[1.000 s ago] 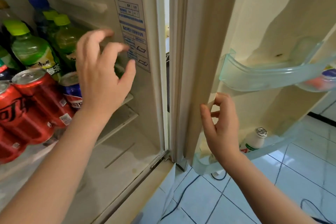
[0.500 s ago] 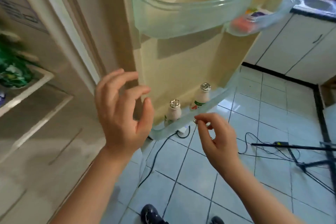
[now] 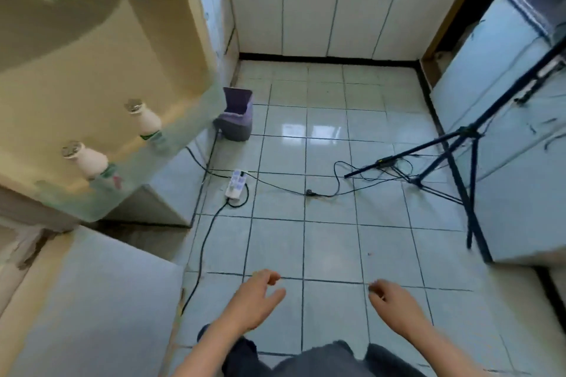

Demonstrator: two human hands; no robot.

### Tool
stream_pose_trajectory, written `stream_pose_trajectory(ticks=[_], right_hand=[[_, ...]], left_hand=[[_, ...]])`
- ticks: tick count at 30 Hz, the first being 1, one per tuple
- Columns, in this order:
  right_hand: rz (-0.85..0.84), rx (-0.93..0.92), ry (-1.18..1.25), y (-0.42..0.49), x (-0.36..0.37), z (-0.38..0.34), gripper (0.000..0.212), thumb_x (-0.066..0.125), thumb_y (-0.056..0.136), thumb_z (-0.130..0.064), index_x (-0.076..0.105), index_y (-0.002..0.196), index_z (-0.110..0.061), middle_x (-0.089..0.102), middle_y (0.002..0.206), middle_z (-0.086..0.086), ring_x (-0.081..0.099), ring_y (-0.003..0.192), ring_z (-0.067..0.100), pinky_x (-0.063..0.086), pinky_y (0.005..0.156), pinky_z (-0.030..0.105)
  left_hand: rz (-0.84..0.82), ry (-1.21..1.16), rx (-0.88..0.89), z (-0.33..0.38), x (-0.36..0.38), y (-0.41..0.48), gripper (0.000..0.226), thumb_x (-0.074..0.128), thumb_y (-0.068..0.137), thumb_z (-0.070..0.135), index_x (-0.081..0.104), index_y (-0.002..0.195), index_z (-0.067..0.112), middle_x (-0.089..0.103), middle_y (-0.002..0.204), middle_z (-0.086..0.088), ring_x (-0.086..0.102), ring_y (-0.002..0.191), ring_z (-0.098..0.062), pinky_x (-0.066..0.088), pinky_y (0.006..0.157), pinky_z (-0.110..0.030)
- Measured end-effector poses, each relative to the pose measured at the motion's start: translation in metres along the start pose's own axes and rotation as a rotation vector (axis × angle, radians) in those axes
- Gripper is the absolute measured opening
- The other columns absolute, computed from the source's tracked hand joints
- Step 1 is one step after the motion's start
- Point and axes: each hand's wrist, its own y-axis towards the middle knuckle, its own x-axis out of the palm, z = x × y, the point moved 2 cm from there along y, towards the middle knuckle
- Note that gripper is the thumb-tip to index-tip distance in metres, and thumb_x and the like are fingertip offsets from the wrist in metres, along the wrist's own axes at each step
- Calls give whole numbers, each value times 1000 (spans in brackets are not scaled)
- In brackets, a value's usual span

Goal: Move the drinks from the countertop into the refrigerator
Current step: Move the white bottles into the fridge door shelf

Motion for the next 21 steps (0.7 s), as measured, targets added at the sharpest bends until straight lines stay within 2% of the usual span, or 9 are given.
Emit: stream_pose_trajectory(ticks=[5, 7, 9, 12, 14, 16, 17, 18, 21], right_hand=[[-29, 325, 141, -55, 0, 162, 16, 49, 94, -28, 62, 102, -24, 66, 111, -2, 59, 106, 17, 40, 81, 23], [-52, 413, 200, -77, -2, 204, 13, 47, 93, -27, 56, 84, -29, 64, 99, -1, 58, 95, 15, 39, 76, 24], [-41, 491, 280, -93, -2, 236, 24, 46, 93, -25, 49, 69, -28, 61, 83, -2, 56, 80, 15, 38, 67, 25], [0, 592, 442, -111, 3, 272, 26, 46, 94, -24, 52, 68, -23, 62, 75, -3, 59, 74, 17, 38, 64, 24], [7, 646, 542, -119, 9, 290, 26, 45, 94, -24, 51, 69, -23, 59, 71, -4, 55, 70, 17, 39, 67, 25], [6, 703, 626, -125, 16, 303, 25, 45, 95, -24, 54, 72, -21, 60, 73, -3, 54, 71, 16, 41, 69, 26], [5, 736, 660, -127, 18, 311, 25, 44, 96, -25, 57, 75, -18, 63, 77, 0, 56, 73, 16, 42, 70, 27], [6, 767, 696, -127, 19, 319, 25, 44, 96, -25, 59, 78, -16, 65, 81, 3, 57, 75, 15, 44, 72, 28], [36, 840, 810, -122, 9, 348, 23, 46, 97, -27, 61, 84, -16, 65, 85, 1, 60, 79, 14, 48, 77, 27]], left_hand=[[-137, 89, -62, 66, 89, 34, 40, 50, 95, 37, 51, 128, 16, 56, 128, 1, 53, 113, -13, 39, 93, -20], [-198, 154, -106, 86, 117, 42, 37, 49, 94, 36, 54, 124, 14, 58, 126, -2, 54, 114, -15, 40, 92, -22], [-248, 219, -116, 102, 140, 51, 31, 50, 92, 33, 61, 108, 7, 63, 117, -11, 59, 108, -23, 44, 88, -29], [-327, 284, -132, 128, 168, 65, 31, 51, 91, 27, 56, 85, -2, 63, 100, -24, 58, 103, -34, 46, 78, -34], [-397, 360, -136, 148, 183, 74, 28, 50, 93, 29, 52, 72, 10, 61, 82, -16, 59, 100, -34, 42, 72, -33], [-460, 419, -121, 166, 200, 87, 28, 49, 93, 31, 43, 68, 21, 59, 77, -12, 60, 87, -29, 44, 80, -34], [-495, 454, -114, 175, 210, 96, 26, 48, 94, 32, 47, 70, 21, 60, 78, -10, 59, 82, -25, 45, 84, -34], [-531, 496, -111, 187, 220, 105, 24, 47, 95, 34, 53, 77, 19, 64, 86, -7, 60, 86, -22, 44, 85, -31], [-615, 597, -98, 234, 257, 146, 27, 44, 97, 39, 56, 93, 15, 65, 114, -9, 58, 109, -21, 40, 83, -25]])
